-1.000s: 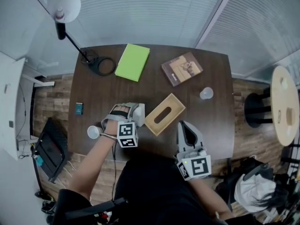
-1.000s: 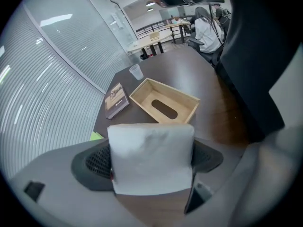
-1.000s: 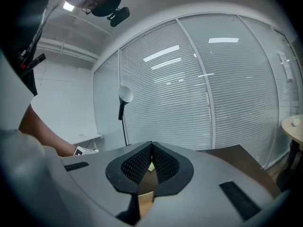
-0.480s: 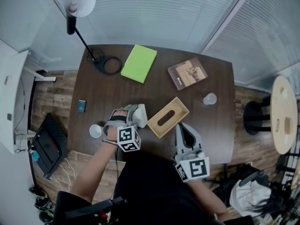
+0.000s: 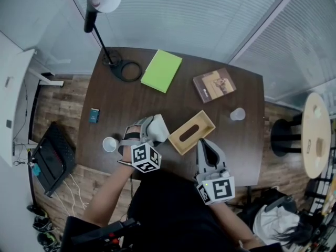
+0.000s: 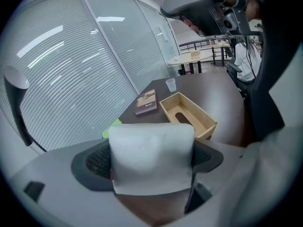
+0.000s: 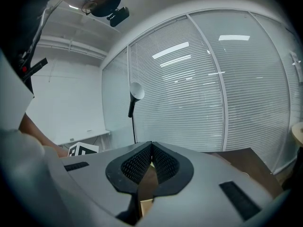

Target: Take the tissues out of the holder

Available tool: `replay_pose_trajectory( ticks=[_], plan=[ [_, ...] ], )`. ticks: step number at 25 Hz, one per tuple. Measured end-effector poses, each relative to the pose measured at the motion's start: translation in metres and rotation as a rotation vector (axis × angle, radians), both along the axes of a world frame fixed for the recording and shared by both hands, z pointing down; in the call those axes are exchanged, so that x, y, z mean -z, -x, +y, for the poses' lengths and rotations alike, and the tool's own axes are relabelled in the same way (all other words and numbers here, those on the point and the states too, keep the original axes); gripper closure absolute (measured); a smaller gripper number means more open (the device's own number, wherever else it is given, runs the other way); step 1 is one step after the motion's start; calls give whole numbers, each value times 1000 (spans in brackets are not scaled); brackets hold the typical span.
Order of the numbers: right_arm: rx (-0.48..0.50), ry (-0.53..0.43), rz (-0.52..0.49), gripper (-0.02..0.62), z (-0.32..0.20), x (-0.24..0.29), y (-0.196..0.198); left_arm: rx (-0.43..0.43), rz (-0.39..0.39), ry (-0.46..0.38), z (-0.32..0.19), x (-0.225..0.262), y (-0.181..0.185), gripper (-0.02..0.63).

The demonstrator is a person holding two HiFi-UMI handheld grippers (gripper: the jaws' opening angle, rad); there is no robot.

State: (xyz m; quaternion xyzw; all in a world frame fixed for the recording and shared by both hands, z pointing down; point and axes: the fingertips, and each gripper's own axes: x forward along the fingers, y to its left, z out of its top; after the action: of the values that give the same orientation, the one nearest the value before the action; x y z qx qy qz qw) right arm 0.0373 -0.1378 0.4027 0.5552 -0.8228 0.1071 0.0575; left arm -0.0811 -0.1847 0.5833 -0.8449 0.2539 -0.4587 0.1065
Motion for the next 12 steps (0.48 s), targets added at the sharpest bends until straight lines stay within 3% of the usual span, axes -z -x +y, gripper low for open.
replay_pose_trajectory(
  ticks=[12],
  plan=[
    [-12,-15,17,584,7,8,-1,218,323,19,1,52,9,133]
  ],
)
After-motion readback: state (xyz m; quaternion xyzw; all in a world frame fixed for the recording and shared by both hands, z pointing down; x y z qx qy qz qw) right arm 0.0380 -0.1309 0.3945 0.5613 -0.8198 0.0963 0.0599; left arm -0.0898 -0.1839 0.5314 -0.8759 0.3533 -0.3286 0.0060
